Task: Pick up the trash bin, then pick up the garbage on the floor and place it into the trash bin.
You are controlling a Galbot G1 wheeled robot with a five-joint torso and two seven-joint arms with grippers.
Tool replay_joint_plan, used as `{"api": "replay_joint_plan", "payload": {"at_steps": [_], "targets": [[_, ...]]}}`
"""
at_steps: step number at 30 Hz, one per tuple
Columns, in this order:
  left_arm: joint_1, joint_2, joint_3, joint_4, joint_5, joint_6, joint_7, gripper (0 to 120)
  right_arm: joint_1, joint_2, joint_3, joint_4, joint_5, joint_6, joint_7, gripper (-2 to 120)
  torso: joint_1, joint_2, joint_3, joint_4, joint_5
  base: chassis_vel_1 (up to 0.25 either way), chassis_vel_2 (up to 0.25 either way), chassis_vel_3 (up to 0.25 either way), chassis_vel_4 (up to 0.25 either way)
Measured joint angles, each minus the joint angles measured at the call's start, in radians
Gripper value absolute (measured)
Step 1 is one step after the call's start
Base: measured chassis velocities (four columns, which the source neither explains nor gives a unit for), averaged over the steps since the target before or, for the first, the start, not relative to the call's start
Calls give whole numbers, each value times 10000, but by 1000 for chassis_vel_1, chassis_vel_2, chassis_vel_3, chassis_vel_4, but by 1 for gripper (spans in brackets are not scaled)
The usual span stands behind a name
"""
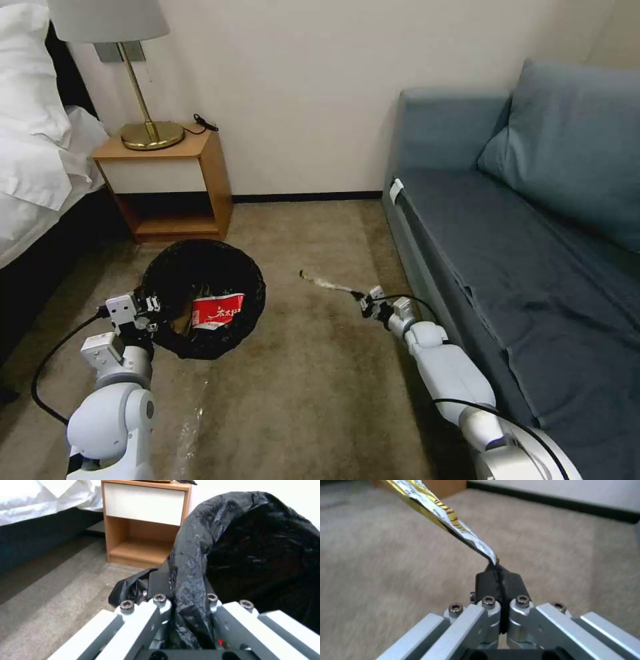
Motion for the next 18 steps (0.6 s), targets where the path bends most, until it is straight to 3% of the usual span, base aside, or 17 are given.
{"api": "replay_joint_plan", "payload": {"at_steps": [18], "targets": [[35, -69, 102, 104, 49, -32, 3, 4, -220, -168, -480, 2389, 1231, -410, 757, 0, 0, 0, 0, 1, 0, 0, 0, 0, 0]]}}
